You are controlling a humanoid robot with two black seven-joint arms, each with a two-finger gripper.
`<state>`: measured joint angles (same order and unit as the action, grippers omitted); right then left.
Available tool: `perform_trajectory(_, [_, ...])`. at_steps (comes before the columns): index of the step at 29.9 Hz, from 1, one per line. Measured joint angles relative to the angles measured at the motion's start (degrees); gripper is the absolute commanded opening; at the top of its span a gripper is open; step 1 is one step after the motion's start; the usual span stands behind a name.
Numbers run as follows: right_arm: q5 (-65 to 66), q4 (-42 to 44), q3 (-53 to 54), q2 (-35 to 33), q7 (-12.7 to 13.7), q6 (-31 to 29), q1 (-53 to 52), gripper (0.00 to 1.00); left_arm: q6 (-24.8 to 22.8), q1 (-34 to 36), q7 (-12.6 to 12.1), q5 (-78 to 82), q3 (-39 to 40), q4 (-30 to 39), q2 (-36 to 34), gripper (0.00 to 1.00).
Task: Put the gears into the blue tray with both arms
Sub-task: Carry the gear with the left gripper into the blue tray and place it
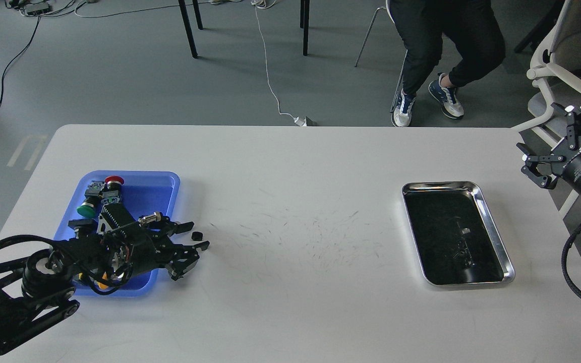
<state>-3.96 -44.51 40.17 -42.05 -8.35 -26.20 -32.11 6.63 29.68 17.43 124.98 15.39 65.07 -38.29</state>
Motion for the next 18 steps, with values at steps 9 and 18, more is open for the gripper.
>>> perform_trajectory(9, [0.03, -0.24, 0.0, -0.05, 0.0, 0.02, -0.06, 0.94, 0.01, 0.11, 0.13, -0.01, -0.26, -0.05, -0.09, 0.08])
perform_trajectory(18, [0.09, -0.42, -0.09, 0.03, 0.0, 0.01, -0.07, 0.94, 1.47, 1.52, 0.98, 0.03, 0.53, 2.16, -4.56, 0.09])
